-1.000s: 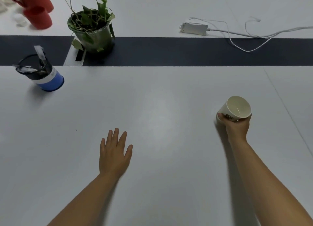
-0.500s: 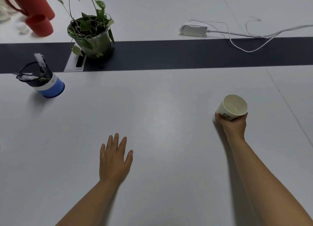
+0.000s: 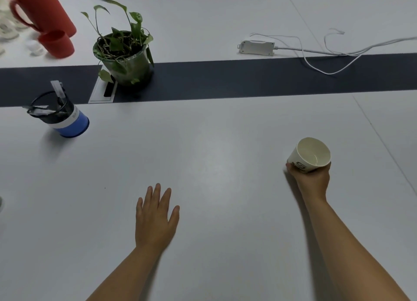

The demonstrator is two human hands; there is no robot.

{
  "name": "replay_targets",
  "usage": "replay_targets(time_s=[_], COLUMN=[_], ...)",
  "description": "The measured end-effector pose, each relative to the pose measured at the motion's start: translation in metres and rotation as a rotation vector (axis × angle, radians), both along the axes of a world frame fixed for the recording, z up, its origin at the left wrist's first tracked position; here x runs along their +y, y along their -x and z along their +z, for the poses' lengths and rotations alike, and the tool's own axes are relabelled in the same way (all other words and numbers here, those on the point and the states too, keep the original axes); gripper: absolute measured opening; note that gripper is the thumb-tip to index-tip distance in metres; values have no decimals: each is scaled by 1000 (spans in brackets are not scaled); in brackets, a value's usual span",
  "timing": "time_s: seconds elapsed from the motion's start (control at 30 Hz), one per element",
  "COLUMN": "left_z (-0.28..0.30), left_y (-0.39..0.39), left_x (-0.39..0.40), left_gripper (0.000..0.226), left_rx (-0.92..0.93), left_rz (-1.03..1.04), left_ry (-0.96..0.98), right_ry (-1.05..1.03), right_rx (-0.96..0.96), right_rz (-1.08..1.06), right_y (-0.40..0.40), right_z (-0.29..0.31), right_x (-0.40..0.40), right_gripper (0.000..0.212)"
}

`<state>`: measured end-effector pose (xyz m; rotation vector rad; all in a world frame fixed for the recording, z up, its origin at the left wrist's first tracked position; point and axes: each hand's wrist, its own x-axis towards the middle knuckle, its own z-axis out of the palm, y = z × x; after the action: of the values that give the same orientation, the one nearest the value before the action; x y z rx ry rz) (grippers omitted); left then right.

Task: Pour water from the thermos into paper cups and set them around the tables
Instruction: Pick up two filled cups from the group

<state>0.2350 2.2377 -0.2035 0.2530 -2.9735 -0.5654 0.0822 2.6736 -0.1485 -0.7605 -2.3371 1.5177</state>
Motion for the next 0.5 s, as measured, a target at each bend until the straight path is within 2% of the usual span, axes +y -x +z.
replay_targets(time_s=[0.5], left_z=[-3], left_y=[1], left_x=[-1], left_gripper=[69], left_rx=[9], left_rz=[-10], left_ry=[4], right_ry=[-53], right_rx=[-36], right_rz=[66], right_y=[-21], right_z=[1], right_x=[-15], right_gripper=[107])
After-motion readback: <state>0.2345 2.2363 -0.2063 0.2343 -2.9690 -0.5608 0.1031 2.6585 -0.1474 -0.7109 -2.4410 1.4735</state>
